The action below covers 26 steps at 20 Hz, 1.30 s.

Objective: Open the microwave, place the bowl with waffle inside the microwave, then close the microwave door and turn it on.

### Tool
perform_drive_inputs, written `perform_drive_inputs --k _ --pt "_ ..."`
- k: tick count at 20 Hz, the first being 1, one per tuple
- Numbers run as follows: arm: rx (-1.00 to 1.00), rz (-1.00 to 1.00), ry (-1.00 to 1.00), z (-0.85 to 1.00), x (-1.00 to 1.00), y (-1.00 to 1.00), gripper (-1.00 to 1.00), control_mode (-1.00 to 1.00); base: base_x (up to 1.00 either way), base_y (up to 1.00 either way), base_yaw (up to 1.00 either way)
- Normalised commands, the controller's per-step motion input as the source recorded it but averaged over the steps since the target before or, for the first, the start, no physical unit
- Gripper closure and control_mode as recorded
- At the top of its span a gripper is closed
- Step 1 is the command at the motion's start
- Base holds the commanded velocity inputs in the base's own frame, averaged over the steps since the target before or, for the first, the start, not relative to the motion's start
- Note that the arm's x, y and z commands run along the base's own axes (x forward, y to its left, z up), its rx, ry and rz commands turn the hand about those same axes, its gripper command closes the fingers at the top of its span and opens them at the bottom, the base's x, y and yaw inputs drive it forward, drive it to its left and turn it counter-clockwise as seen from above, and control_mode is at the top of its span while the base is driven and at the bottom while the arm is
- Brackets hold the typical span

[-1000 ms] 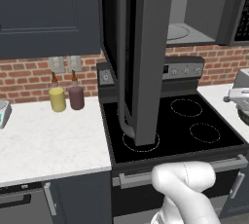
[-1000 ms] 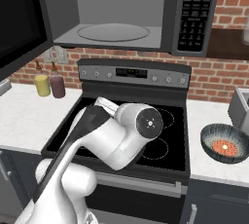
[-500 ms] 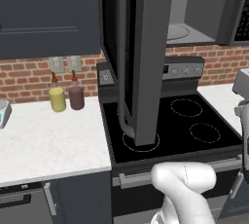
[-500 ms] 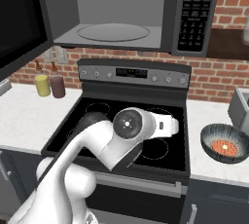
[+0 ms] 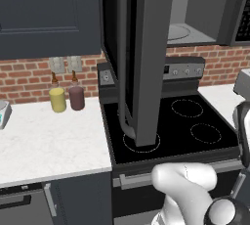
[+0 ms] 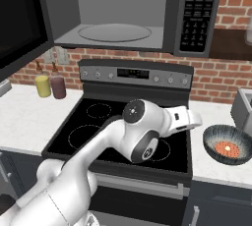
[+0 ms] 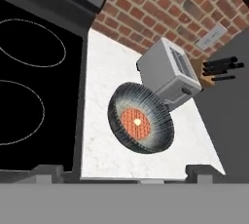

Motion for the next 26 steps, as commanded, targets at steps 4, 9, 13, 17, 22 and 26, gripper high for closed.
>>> perform_drive_inputs --k 4,9,13,17,22,26 --pt "0.03 0.0 0.3 -0.15 0.25 -0.54 -1.0 -1.0 0.0 0.0 0.0" --pt "0.14 0.0 0.21 -0.1 0.27 -0.46 -1.0 -1.0 0.0 0.0 0.0" --pt "0.12 0.0 0.24 -0.28 0.25 -0.3 -1.0 -1.0 0.0 0.0 0.0" --pt "0.04 0.0 0.06 -0.5 0.09 -0.12 -1.0 -1.0 0.0 0.0 0.0" --pt "0.0 0.0 0.01 -0.48 0.24 -0.01 -1.0 -1.0 0.0 0.0 0.0" --pt "0.0 0.0 0.05 -0.37 0.37 -0.1 -1.0 -1.0 0.0 0.0 0.0"
